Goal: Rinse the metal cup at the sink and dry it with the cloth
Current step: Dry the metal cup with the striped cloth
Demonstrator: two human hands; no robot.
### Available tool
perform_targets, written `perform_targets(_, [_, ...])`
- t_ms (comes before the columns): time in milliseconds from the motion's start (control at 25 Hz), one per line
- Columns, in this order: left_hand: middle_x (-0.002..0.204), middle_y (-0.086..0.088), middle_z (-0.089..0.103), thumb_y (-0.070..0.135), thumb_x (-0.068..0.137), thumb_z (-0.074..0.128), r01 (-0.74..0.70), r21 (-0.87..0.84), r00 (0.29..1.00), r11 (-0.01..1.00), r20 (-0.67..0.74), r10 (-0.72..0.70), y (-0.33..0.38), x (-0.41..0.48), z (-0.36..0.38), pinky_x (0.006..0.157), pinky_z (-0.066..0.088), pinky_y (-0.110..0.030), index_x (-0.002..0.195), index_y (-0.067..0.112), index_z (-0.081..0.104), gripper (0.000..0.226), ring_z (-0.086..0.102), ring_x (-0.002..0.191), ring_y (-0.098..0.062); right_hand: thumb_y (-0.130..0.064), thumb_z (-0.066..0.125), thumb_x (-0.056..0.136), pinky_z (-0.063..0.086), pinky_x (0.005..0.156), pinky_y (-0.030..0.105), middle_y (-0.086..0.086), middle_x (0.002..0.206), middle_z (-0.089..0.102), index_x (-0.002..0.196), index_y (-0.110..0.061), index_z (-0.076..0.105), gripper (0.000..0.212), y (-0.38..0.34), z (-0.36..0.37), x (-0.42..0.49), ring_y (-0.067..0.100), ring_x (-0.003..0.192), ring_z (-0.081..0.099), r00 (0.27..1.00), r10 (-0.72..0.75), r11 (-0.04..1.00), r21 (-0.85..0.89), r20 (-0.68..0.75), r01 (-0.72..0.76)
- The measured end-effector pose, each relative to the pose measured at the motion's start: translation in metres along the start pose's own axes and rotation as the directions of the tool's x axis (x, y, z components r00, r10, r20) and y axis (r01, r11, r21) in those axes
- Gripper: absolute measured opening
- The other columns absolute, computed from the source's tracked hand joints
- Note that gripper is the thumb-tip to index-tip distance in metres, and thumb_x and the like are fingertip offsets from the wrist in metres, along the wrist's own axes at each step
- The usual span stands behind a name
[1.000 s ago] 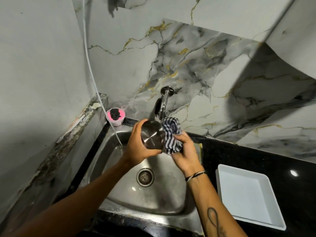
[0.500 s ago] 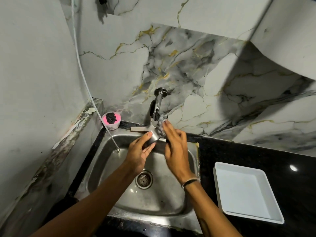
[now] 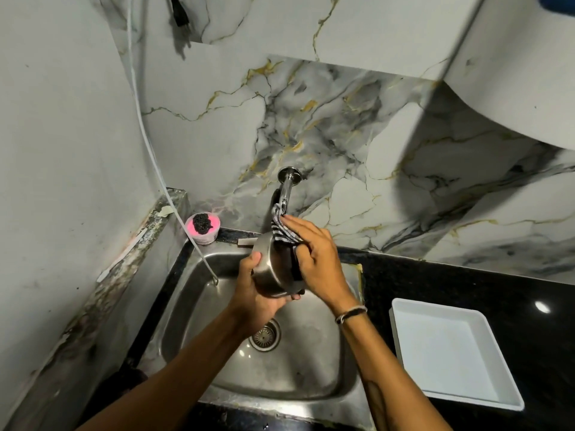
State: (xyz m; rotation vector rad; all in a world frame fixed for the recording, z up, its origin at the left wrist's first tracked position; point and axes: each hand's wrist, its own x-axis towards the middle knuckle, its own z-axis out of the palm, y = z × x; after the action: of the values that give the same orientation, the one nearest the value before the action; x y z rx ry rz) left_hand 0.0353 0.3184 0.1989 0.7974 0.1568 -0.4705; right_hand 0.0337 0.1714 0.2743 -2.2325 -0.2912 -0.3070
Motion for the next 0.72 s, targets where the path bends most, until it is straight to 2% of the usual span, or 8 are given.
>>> perform_targets(80, [0.131, -0.02, 0.07, 0.057, 0.09, 0.048, -0.031, -0.037, 0.998, 0.999, 0.045, 0.033, 0.0, -0.003, 0.007, 0.084, 0.044, -0.046, 0.136, 0.013, 0.072, 0.068, 0.059, 0.111, -0.036, 0.013, 0.047, 0.091, 0.043, 0.124, 0.038, -0.003, 0.151, 0.066, 0.144, -0.021, 0.069, 0.066, 0.007, -0.01, 0.012, 0.017, 0.138, 0.059, 0.996, 0.085, 0.995, 0.049, 0.033, -0.087])
perform_targets(200, [0.136, -0.027, 0.057, 0.059, 0.08, 0.053, -0.043, -0.121, 0.997, 0.992, 0.06, 0.05, 0.005, -0.002, 0.013, 0.081, 0.037, -0.046, 0.151, 0.006, 0.057, 0.088, 0.049, 0.114, -0.041, 0.012, 0.047, 0.093, 0.048, 0.121, 0.041, 0.002, 0.144, 0.071, 0.143, -0.014, 0.069, 0.06, 0.016, -0.012, 0.002, 0.016, 0.136, 0.064, 0.979, 0.201, 0.975, 0.092, 0.017, -0.202])
perform_targets(280, [0.134, -0.029, 0.056, 0.058, 0.082, 0.047, -0.052, -0.124, 0.993, 0.991, 0.096, 0.064, 0.008, 0.0, 0.014, 0.075, 0.035, -0.043, 0.149, 0.006, 0.056, 0.085, 0.053, 0.106, -0.041, 0.012, 0.047, 0.093, 0.048, 0.122, 0.043, 0.002, 0.145, 0.07, 0.145, -0.013, 0.067, 0.061, 0.021, -0.013, -0.003, 0.018, 0.136, 0.064, 0.968, 0.251, 0.964, 0.096, -0.023, -0.248])
perform_targets(400, [0.122, -0.021, 0.066, 0.058, 0.082, 0.042, -0.065, -0.081, 0.98, 0.995, 0.183, 0.079, 0.014, 0.003, 0.014, 0.073, 0.034, -0.041, 0.131, 0.012, 0.07, 0.073, 0.058, 0.099, -0.036, 0.005, 0.046, 0.09, 0.045, 0.119, 0.034, -0.009, 0.146, 0.068, 0.144, -0.026, 0.068, 0.066, 0.008, -0.013, 0.002, 0.018, 0.132, 0.059, 0.99, 0.127, 0.992, 0.026, -0.056, -0.126])
perform_targets(520, [0.12, -0.017, 0.069, 0.058, 0.086, 0.036, -0.01, -0.065, 0.966, 0.998, 0.257, 0.026, 0.016, 0.004, 0.017, 0.073, 0.035, -0.042, 0.127, 0.013, 0.073, 0.072, 0.06, 0.097, -0.036, 0.003, 0.045, 0.09, 0.042, 0.113, 0.032, -0.011, 0.149, 0.066, 0.143, -0.032, 0.068, 0.067, 0.007, -0.024, 0.011, 0.021, 0.131, 0.057, 0.996, -0.059, 0.995, -0.075, 0.071, 0.064])
perform_targets(560, [0.121, -0.02, 0.067, 0.058, 0.088, 0.033, 0.001, -0.066, 0.961, 0.998, 0.274, 0.017, 0.014, 0.004, 0.018, 0.072, 0.033, -0.042, 0.132, 0.01, 0.069, 0.074, 0.058, 0.094, -0.037, 0.005, 0.046, 0.092, 0.042, 0.115, 0.036, -0.007, 0.149, 0.066, 0.144, -0.03, 0.068, 0.066, 0.01, -0.028, 0.013, 0.023, 0.132, 0.058, 0.993, -0.047, 0.993, -0.099, 0.113, 0.058])
perform_targets(640, [0.123, -0.025, 0.061, 0.058, 0.09, 0.029, 0.027, -0.08, 0.957, 0.996, 0.29, -0.003, 0.009, 0.006, 0.019, 0.069, 0.031, -0.042, 0.142, 0.007, 0.058, 0.078, 0.054, 0.091, -0.037, 0.009, 0.048, 0.094, 0.042, 0.12, 0.043, -0.001, 0.151, 0.065, 0.148, -0.023, 0.065, 0.065, 0.017, -0.037, 0.016, 0.027, 0.136, 0.058, 0.988, 0.07, 0.99, -0.127, 0.135, -0.053])
perform_targets(720, [0.126, -0.024, 0.063, 0.057, 0.09, 0.034, 0.059, -0.108, 0.971, 0.992, 0.238, -0.032, 0.006, 0.013, 0.024, 0.073, 0.038, -0.042, 0.144, 0.008, 0.055, 0.076, 0.06, 0.095, -0.039, 0.01, 0.048, 0.094, 0.041, 0.122, 0.041, -0.001, 0.155, 0.06, 0.151, -0.023, 0.062, 0.067, 0.011, -0.032, 0.012, 0.026, 0.135, 0.054, 0.992, 0.081, 0.988, -0.138, 0.096, -0.067])
